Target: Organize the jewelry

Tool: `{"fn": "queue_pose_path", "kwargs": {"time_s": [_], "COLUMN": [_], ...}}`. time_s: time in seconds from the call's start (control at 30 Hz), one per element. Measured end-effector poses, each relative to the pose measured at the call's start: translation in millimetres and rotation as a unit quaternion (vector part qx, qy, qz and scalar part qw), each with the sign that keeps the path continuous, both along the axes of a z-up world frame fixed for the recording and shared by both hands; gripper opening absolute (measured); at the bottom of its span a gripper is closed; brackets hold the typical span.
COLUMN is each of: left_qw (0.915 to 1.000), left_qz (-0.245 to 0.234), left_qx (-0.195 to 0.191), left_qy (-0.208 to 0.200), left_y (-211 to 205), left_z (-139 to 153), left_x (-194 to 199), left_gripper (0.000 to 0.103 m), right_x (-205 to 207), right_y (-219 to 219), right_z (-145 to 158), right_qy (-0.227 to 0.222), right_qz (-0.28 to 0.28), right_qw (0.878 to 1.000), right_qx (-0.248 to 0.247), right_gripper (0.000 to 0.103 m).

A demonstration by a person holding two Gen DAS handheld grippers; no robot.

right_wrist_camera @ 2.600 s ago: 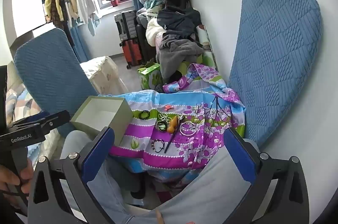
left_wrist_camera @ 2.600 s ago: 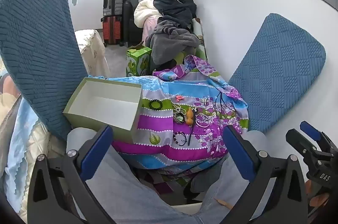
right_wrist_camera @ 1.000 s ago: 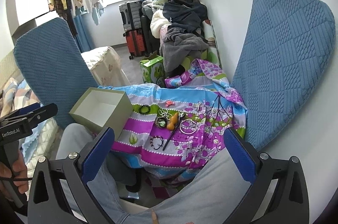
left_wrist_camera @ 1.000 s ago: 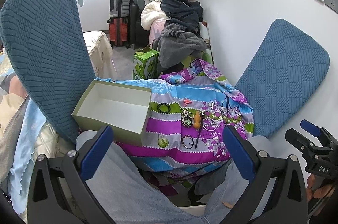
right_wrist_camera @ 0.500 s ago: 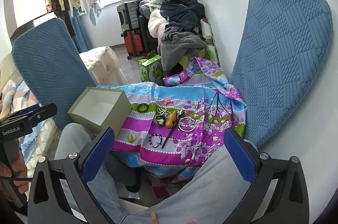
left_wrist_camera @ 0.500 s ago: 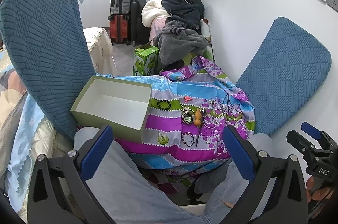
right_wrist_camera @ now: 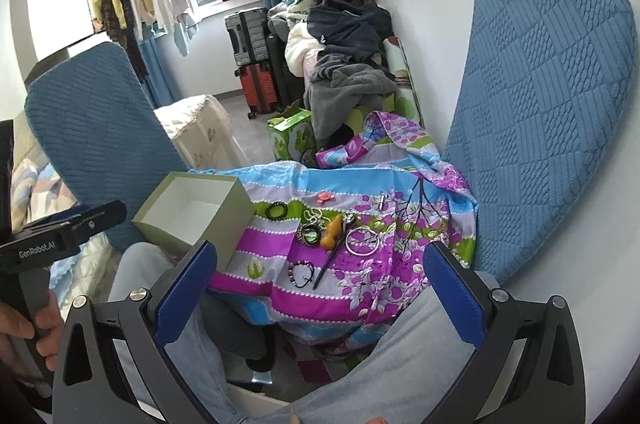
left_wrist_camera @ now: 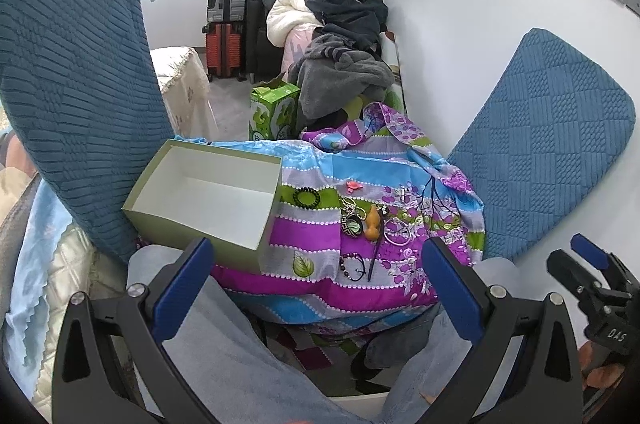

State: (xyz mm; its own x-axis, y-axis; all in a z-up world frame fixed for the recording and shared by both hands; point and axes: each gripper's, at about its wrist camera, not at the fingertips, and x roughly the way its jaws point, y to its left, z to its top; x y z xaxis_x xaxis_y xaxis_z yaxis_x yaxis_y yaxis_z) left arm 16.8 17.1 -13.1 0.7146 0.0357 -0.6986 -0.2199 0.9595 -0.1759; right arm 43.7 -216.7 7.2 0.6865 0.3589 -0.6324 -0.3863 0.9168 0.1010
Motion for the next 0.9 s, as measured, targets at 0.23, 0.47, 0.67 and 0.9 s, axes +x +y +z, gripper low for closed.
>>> {"fn": "queue_pose_path", "kwargs": {"time_s": [0.23, 0.47, 0.67, 0.9], "left_qw": [1.0000, 0.9998, 0.9994, 0.9987], "left_qz": [0.002, -0.006, -0.010, -0.027], "left_qx": [0.000, -0.001, -0.002, -0.014], "left_qy": [0.007, 0.017, 0.032, 0.042], "left_y": [2, 0, -2, -3], "left_z": [-12, -28, -46, -75], "left_x": [15, 35, 60, 99], "left_gripper": [0.103, 0.103, 0.103, 0.096], "right_x": [12, 32, 53, 87], "right_y": [-3, -1, 1, 3], "right_z": [-8, -31, -52, -89], "right_qy": [-0.003, 0.014, 0.023, 0.039], "right_qz": [-0.003, 0.001, 0.000, -0.008], "right_qw": [1.000, 0.999, 0.999, 0.999], "right_qx": [0.017, 0.030, 0.031, 0.021], "right_gripper": [0.103, 0.092, 0.081, 0.065]}}
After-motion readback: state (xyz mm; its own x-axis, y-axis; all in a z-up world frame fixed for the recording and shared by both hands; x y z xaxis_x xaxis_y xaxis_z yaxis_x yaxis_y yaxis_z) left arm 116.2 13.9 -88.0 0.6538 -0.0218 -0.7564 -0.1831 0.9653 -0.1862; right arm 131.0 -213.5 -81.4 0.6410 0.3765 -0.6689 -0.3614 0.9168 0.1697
